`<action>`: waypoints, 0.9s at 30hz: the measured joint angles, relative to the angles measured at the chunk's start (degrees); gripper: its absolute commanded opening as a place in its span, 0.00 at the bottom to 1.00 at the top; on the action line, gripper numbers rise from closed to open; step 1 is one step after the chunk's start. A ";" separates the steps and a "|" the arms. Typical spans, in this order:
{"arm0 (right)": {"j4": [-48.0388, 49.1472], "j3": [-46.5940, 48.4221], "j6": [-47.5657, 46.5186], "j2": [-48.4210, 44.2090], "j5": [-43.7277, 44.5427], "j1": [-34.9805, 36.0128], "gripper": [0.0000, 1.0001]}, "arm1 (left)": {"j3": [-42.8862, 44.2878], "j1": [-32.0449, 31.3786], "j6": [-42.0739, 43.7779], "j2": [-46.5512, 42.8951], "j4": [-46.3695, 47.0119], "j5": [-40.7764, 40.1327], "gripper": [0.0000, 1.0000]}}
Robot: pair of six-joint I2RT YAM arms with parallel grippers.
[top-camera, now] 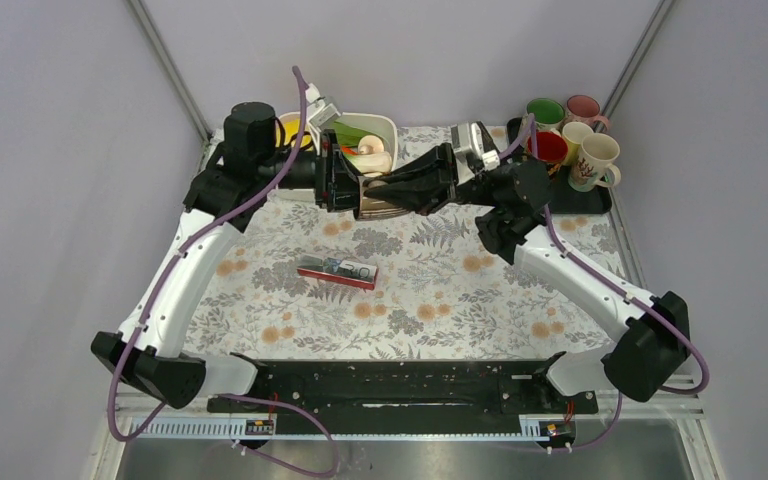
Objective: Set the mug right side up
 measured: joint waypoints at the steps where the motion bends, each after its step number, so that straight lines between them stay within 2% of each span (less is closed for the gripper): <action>1: 0.22 0.07 0.22 0.39 0.15 -0.24 0.00 | 0.00 -0.26 -1.16 0.79 0.46 0.66 0.29; 2: 0.31 0.07 0.42 0.74 0.46 -0.68 0.00 | -0.07 -0.46 -2.01 1.42 1.05 1.14 0.08; 3: 0.35 0.07 0.44 1.01 0.74 -0.94 0.00 | -0.20 -0.61 -2.86 1.77 1.42 1.53 0.00; 4: 0.28 0.07 0.46 1.25 1.20 -1.11 0.01 | -0.57 -0.72 -2.93 1.79 1.86 1.55 0.00; 5: 0.24 0.07 0.87 1.27 1.22 -1.36 0.19 | -1.01 -0.61 -3.65 1.70 2.32 1.66 0.00; 7: -0.04 0.28 0.07 1.27 1.27 -1.49 0.70 | -1.40 -0.26 -4.22 1.40 4.07 1.57 0.00; 8: -1.18 0.46 0.04 1.16 0.57 -1.62 0.91 | -1.70 -0.31 -3.85 1.03 3.76 0.83 0.00; 9: -2.45 0.55 -0.24 1.05 -0.15 -1.77 0.98 | -1.99 -0.35 -2.89 0.76 2.84 -0.63 0.00; 13: -11.63 0.09 -4.87 -1.31 -3.30 -4.20 0.99 | -2.10 -0.87 3.67 0.61 -4.07 -11.23 0.00; 17: -33.88 0.04 -20.00 -7.41 -1.01 -8.26 1.00 | -2.40 -1.01 10.49 0.63 -10.51 -23.96 0.00; 22: -62.88 6.93 -39.60 -8.31 12.26 -6.45 0.93 | -2.12 -4.37 17.64 2.12 -18.34 -38.95 0.00; 25: -76.17 12.20 -47.54 -5.25 22.91 -2.97 0.80 | -1.01 -6.29 19.58 4.92 -23.04 -42.82 0.00; 27: -82.68 14.78 -51.49 -2.60 28.79 0.07 0.80 | -0.26 -6.99 20.04 6.99 -25.90 -44.17 0.00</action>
